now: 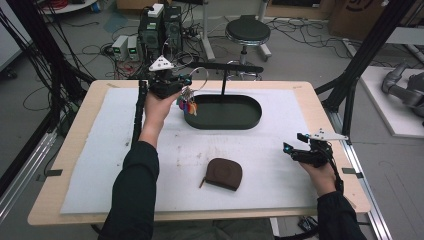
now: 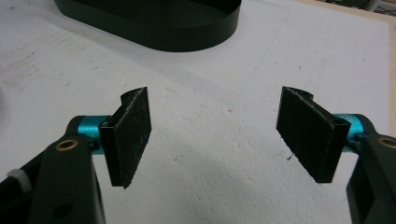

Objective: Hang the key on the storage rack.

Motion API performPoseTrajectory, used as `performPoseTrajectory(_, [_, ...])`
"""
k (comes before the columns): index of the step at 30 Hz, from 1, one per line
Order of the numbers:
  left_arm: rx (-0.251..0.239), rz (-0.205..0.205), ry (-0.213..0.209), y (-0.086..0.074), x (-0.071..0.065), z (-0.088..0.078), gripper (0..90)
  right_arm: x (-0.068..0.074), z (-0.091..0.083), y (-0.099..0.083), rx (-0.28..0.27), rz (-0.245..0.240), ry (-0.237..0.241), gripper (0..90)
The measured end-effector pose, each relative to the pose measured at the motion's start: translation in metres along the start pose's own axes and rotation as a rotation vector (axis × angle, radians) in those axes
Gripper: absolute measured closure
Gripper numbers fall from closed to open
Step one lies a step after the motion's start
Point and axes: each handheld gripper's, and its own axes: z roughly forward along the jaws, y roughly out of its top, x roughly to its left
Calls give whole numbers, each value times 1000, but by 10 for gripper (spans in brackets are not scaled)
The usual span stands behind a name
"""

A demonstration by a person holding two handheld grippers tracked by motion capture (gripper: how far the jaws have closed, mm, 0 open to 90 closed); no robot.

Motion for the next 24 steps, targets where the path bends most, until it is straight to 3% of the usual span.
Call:
performPoseTrajectory(10, [-5,-67,26,-10,16,7,864,1,1,0,2,-1,1,271])
performPoseTrajectory(24, [13,-89,58,-15,21,13,863,1,2,0,3,-4,1,271])
